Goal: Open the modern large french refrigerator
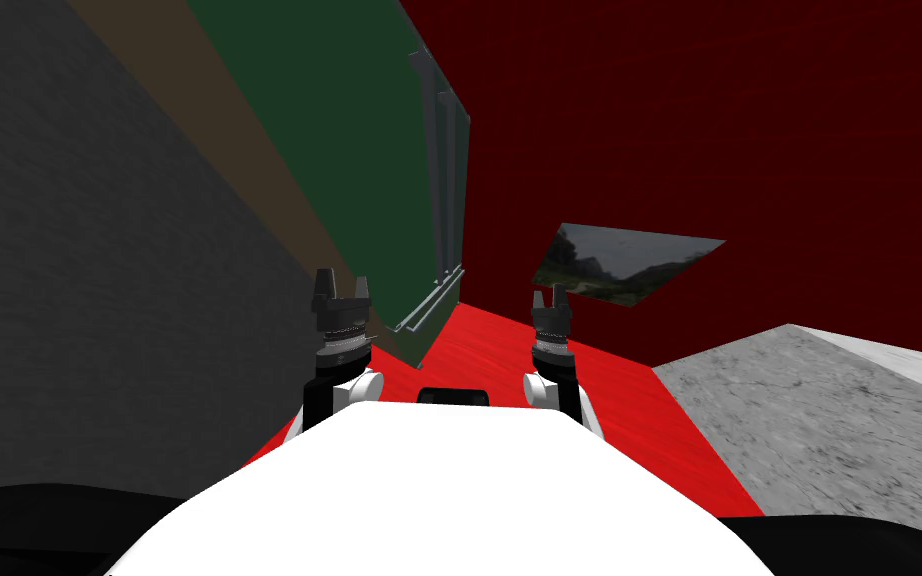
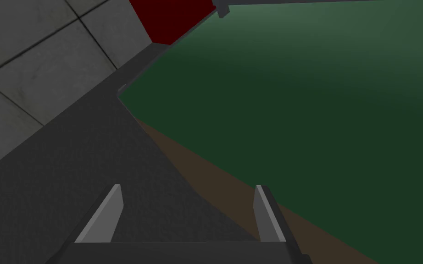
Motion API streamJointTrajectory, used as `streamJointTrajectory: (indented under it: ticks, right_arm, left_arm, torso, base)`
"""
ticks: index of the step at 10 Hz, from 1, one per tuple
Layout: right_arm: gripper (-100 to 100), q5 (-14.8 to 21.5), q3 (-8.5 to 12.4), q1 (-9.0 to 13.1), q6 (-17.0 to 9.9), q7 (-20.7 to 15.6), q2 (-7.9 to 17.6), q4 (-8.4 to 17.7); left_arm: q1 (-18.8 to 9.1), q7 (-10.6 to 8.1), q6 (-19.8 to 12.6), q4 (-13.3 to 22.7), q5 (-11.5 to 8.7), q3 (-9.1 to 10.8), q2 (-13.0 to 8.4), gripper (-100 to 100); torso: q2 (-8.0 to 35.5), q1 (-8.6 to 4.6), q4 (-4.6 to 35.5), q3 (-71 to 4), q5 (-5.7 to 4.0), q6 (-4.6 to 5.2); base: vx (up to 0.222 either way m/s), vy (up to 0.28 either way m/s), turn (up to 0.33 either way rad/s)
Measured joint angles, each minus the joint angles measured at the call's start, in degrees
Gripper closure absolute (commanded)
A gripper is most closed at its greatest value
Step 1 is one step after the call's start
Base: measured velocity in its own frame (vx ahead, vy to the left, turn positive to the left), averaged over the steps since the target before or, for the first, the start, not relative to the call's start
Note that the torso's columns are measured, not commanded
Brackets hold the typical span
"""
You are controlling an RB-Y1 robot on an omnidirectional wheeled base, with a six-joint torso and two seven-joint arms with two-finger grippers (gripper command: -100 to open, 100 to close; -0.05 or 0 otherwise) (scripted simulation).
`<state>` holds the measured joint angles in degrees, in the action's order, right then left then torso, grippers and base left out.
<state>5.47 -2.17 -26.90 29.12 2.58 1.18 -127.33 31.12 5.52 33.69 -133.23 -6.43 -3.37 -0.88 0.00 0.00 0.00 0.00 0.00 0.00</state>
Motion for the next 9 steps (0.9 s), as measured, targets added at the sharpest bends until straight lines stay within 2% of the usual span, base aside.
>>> streamJointTrajectory:
  ticks: [2, 9]
  right_arm:
    - [0, 0.0, 0.0, 0.0, 0.0, 0.0, 0.0, 0.0]
    - [0, 0.0, 0.0, 0.0, 0.0, 0.0, 0.0, 0.0]
  left_arm:
    - [0.0, 0.0, 0.0, 0.0, 0.0, 0.0, 0.0, 0]
    - [0.0, 0.0, 0.0, 0.0, 0.0, 0.0, 0.0, 0]
  torso:
    - [6.0, 0.0, 6.0, -12.0, 0.0, 0.0]
    - [35.4, 0.0, 35.4, -70.7, 0.0, 0.0]
  base:
    - [0.0, 0.0, 0.0]
    - [0.0, 0.0, 0.0]
